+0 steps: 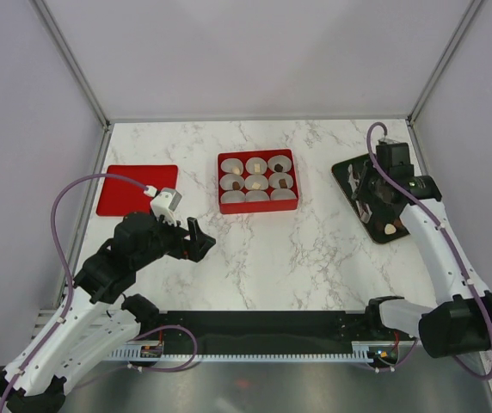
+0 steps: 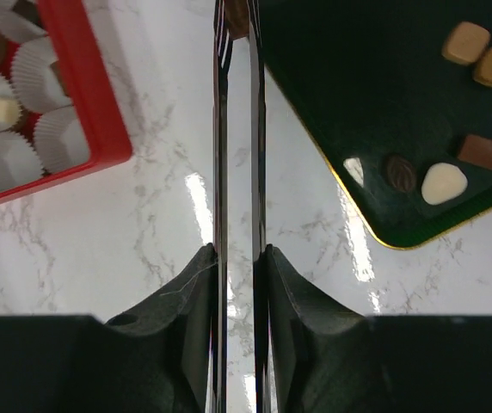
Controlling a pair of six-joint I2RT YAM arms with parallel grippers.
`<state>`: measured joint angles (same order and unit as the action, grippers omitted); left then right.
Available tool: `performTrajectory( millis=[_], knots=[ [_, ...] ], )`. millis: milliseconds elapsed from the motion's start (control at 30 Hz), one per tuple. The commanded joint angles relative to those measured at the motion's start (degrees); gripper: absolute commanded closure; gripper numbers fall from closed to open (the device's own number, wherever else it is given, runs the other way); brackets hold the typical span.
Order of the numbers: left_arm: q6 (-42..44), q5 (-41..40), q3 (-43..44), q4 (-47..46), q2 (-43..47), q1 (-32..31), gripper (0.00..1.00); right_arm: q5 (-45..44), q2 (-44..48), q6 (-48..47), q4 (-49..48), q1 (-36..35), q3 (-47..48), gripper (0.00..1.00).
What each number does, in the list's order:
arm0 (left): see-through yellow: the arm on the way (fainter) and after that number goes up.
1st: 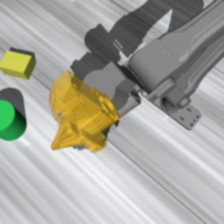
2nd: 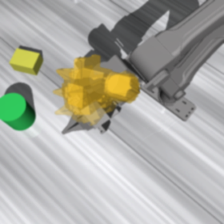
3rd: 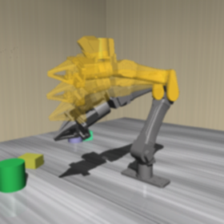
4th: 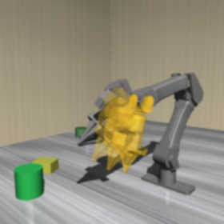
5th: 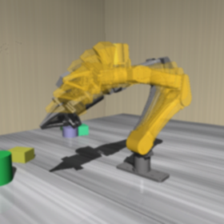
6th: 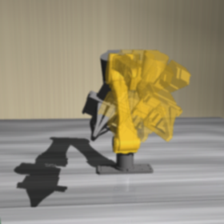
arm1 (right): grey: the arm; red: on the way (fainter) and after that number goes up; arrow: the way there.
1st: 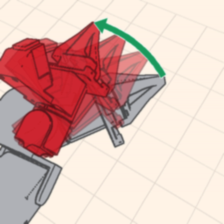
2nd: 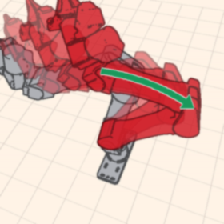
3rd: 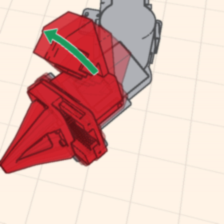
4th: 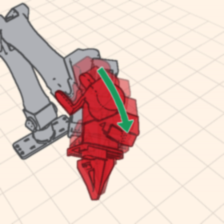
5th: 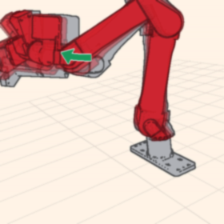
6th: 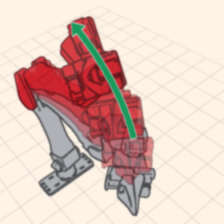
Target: Pack the chocolate
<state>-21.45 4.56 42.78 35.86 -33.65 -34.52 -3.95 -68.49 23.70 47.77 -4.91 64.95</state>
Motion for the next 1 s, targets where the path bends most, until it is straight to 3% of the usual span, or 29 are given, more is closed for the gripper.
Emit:
performTrajectory(
  millis=[0,100,300,600,967],
  knots=[
    [-0.1,-1.4,0.0,-1.6,-0.2,-0.1,0.01,2.6,-1.5,-0.8,-2.1,-8.0,5.1,0.7],
    [-0.2,-1.7,0.2,-1.5,-0.3,-0.1,0.01,0.9,-3.3,-0.2,-2.2,-15.4,6.9,0.7],
    [-0.3,-2.6,0.1,-1.1,-0.1,-0.1,0.01,-0.4,-5.7,0.6,-4.0,-22.3,7.1,0.7],
    [-0.5,-3.2,0.2,-1.1,-0.3,-0.1,0.01,-1.7,-8.4,1.5,-6.3,-27.9,4.5,0.68],
    [-0.4,-3.4,0.2,-1.0,-0.5,-0.1,0.01,-3.8,-10.1,1.7,-5.4,-29.0,3.3,0.66]
  ],
)
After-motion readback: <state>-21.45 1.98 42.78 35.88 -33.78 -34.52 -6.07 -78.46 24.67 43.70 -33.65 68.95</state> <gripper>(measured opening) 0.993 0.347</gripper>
